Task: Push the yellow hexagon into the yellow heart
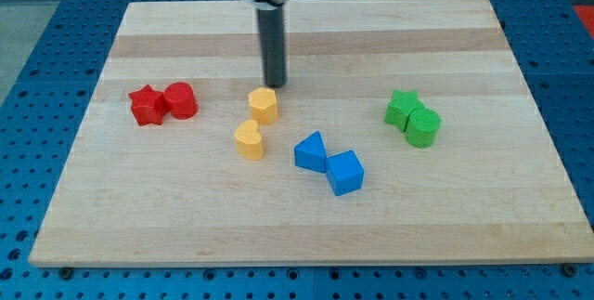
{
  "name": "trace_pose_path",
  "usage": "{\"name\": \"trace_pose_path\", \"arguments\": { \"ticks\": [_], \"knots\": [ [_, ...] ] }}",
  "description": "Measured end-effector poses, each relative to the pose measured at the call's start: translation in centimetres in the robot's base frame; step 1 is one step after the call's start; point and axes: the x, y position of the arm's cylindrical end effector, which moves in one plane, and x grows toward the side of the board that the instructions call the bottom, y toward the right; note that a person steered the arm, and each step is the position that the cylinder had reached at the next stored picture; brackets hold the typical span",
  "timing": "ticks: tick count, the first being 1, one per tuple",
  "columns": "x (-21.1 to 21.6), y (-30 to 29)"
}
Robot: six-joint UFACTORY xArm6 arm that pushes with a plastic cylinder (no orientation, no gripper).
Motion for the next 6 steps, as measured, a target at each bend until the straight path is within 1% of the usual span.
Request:
{"name": "trace_pose_path", "arguments": {
  "ticks": [1,2,3,4,6],
  "knots": [
    [0.2,-4.5],
    [0.2,-4.3],
    [-2.2,-0.9],
    [-1.2,1.7],
    [4.9,-0.5]
  ]
}}
